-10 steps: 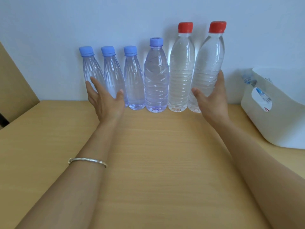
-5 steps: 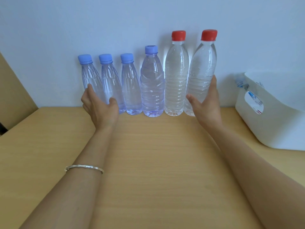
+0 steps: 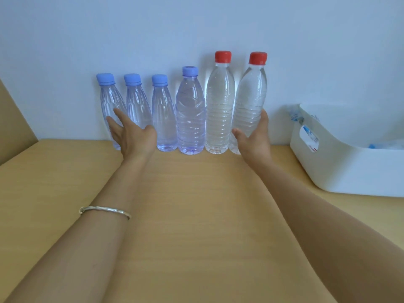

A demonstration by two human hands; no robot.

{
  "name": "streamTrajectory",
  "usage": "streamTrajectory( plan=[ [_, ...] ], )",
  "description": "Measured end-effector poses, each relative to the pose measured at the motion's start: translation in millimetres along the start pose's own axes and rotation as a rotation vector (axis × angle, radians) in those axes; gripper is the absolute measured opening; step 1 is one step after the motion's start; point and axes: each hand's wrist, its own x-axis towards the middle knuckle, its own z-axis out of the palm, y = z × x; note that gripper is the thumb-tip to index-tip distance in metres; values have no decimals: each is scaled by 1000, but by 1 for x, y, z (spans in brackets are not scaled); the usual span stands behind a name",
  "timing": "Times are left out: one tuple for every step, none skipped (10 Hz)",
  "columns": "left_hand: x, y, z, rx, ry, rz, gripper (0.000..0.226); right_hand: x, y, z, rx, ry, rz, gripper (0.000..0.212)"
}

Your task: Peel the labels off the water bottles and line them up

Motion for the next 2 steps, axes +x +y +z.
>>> streamTrajectory(
  plan=[
    [-20, 14, -3, 15, -53, 37, 79, 3, -11, -17, -108, -125, 145, 55],
    [-44, 28, -4, 37, -135, 152, 79, -5, -17, -37, -223, -155, 199, 44]
  ],
)
